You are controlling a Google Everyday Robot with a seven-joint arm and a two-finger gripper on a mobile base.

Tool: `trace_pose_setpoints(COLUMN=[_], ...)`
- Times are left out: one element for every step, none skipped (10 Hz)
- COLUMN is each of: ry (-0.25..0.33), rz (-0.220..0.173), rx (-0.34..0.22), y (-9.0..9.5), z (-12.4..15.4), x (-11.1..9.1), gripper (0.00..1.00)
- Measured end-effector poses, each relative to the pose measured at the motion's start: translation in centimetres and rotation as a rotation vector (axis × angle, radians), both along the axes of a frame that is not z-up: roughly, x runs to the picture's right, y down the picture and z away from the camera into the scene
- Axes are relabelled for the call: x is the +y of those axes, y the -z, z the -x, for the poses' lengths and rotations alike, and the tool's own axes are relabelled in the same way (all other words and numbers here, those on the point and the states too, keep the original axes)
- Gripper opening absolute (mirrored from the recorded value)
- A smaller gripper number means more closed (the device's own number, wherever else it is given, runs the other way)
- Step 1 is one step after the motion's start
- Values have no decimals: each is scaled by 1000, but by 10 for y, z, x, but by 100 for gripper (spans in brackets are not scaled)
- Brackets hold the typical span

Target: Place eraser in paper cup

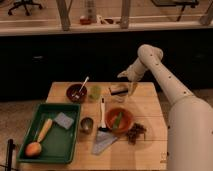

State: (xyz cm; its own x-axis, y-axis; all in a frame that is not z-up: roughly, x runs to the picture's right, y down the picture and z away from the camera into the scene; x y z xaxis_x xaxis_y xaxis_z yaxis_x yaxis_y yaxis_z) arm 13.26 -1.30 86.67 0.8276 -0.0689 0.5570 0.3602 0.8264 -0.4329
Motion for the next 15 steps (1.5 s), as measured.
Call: trace_pose_setpoints(ry=[-2, -4, -6, -7, -9, -13, -15, -16, -16, -16, -16, -16, -17, -17, -17], rz=[-3, -6, -8, -10, -12, -14, -16, -17, -17, -17, -17, -17, -17, -17, -17], rx=[-1, 0, 2, 4, 8, 12, 16, 19, 19, 18, 18, 18, 19, 19, 18], y=[0, 1, 2, 2, 3, 4, 5, 5, 5, 5, 5, 5, 5, 5, 5], z=[-1, -2, -4, -4, -5, -6, -7, -7, -7, -7, -7, -7, -7, -7, -7], x=[-1, -2, -3, -5, -6, -7, -8, -9, -9, -9, -9, -9, -9, -8, -8], gripper=[80, 80, 80, 80, 80, 80, 80, 80, 80, 80, 80, 80, 80, 80, 80])
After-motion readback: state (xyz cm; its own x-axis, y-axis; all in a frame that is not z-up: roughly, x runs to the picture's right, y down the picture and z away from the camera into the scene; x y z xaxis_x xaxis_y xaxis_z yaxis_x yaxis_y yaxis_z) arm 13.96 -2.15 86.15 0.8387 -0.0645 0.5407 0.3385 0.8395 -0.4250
